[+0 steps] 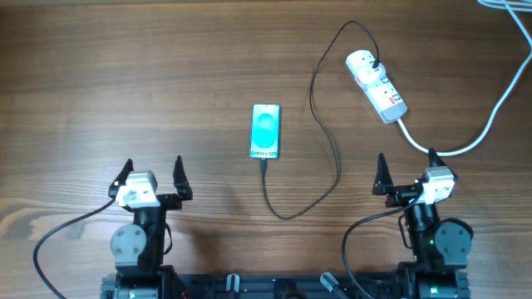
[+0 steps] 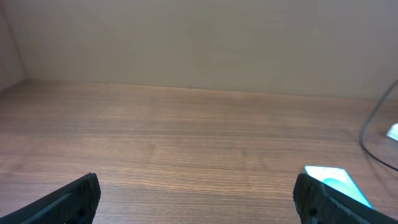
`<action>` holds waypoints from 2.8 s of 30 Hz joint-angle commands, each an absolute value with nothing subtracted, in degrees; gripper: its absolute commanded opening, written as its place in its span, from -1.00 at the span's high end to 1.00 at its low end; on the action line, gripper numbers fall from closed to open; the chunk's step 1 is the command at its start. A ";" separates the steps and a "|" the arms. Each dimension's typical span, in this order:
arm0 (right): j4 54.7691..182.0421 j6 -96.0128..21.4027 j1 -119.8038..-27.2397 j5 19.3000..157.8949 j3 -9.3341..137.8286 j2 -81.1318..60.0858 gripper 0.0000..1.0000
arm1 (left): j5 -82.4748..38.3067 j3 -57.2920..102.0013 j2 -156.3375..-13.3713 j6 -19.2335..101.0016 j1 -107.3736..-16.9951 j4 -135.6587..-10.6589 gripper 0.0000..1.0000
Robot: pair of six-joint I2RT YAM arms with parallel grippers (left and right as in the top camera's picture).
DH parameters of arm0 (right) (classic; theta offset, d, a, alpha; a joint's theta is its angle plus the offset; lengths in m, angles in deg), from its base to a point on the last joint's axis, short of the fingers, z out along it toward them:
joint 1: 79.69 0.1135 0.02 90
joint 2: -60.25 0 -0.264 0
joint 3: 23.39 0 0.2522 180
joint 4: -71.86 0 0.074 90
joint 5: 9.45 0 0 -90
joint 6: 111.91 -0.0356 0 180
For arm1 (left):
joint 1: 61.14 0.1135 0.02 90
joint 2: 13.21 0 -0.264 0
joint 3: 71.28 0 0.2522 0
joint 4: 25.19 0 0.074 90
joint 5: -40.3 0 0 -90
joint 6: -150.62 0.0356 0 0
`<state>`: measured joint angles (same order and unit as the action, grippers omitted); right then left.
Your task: Plug charger to phone and switch on socket
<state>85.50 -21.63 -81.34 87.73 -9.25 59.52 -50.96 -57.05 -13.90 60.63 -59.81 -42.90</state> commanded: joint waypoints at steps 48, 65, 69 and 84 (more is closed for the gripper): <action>85.19 -22.05 -81.10 86.95 -9.33 59.71 -1.00 | -49.95 -57.18 -13.37 64.50 -59.40 -43.27 -1.00; 85.19 -22.05 -81.10 86.95 -9.33 59.71 -1.00 | -49.95 -57.18 -13.48 64.50 -59.40 -43.27 -1.00; 85.19 -22.05 -81.10 86.95 -9.33 59.71 -1.00 | -49.95 -57.18 -13.48 64.50 -59.40 -43.27 -1.00; 85.19 -22.05 -81.10 86.95 -9.33 59.71 -1.00 | -49.95 -57.18 -13.48 64.50 -59.40 -43.27 -1.00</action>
